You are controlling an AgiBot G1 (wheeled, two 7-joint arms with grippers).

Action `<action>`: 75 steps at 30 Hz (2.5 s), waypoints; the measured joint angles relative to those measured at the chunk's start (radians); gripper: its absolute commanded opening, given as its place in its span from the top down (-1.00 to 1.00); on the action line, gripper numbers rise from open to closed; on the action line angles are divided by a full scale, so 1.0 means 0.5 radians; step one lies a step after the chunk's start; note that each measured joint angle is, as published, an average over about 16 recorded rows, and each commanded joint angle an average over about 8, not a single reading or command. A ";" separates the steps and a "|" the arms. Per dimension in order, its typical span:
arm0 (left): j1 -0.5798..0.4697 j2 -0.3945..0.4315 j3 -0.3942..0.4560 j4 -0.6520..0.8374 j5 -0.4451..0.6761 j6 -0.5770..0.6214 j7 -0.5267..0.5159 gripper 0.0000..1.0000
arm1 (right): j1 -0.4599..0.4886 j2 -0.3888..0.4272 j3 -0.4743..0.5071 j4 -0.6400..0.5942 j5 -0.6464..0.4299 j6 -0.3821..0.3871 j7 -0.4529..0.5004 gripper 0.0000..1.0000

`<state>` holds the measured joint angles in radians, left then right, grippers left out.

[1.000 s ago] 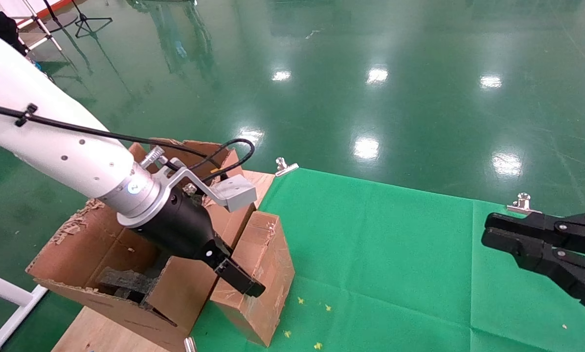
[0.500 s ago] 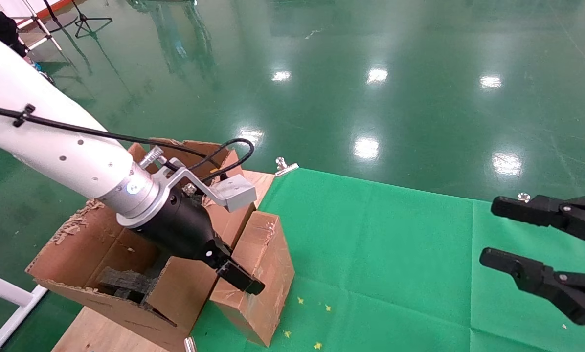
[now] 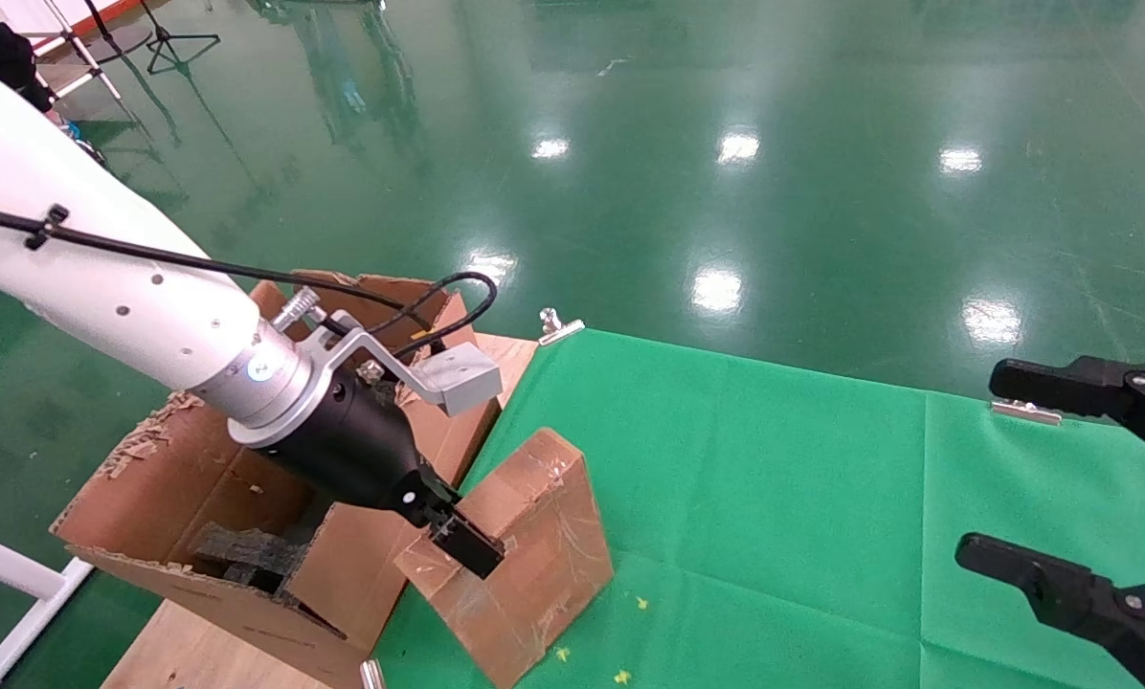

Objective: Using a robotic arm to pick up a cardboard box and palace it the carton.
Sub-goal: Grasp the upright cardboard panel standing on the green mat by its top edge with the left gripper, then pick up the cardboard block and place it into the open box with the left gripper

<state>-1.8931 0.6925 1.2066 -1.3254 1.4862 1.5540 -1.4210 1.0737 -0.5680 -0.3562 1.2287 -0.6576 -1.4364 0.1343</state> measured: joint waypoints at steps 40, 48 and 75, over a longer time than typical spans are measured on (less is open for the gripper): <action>-0.595 -0.578 -0.194 1.169 0.563 -0.213 0.918 1.00 | 0.000 0.000 0.000 0.000 0.000 0.000 0.000 -1.00; -0.447 -0.507 -0.155 1.537 0.556 -0.355 1.142 1.00 | 0.000 0.000 0.000 0.000 0.000 0.000 0.000 -1.00; 0.026 -0.091 -0.175 2.458 0.407 -0.819 1.577 1.00 | 0.000 0.000 0.000 0.000 0.000 0.000 0.000 -1.00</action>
<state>-1.8801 0.6473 1.1191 -0.0963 1.6895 1.1447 -0.6325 1.0737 -0.5680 -0.3563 1.2287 -0.6575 -1.4364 0.1342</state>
